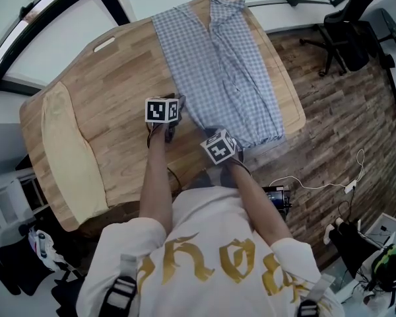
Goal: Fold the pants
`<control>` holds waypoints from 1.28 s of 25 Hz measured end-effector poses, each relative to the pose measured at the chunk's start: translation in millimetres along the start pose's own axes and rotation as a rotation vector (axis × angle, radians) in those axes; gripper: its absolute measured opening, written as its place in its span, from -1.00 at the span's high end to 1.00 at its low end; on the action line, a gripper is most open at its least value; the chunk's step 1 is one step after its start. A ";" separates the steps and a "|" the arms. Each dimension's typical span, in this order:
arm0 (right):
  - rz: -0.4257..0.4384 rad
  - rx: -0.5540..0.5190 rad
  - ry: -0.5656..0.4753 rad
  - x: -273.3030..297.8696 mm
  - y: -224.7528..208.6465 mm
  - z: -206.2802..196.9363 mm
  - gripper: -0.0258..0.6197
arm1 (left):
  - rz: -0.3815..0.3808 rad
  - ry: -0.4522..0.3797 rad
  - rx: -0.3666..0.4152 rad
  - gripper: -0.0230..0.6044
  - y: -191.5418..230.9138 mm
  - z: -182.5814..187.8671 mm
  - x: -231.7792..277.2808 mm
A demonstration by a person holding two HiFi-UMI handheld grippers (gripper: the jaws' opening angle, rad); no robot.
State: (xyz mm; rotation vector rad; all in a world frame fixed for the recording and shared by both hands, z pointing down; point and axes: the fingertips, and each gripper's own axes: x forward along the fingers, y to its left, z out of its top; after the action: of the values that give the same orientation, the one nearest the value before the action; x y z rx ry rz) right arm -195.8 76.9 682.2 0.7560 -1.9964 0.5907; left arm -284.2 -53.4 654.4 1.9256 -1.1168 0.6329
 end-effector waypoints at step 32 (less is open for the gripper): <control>0.019 0.051 -0.265 -88.3 -13.0 57.9 0.83 | -0.277 -0.112 -0.583 0.52 33.2 61.2 41.0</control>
State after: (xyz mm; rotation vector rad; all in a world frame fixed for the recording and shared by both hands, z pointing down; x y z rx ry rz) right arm -183.3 54.4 578.9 0.8847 -2.2405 0.5783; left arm -291.8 -133.3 663.9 1.5714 -0.9435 0.0328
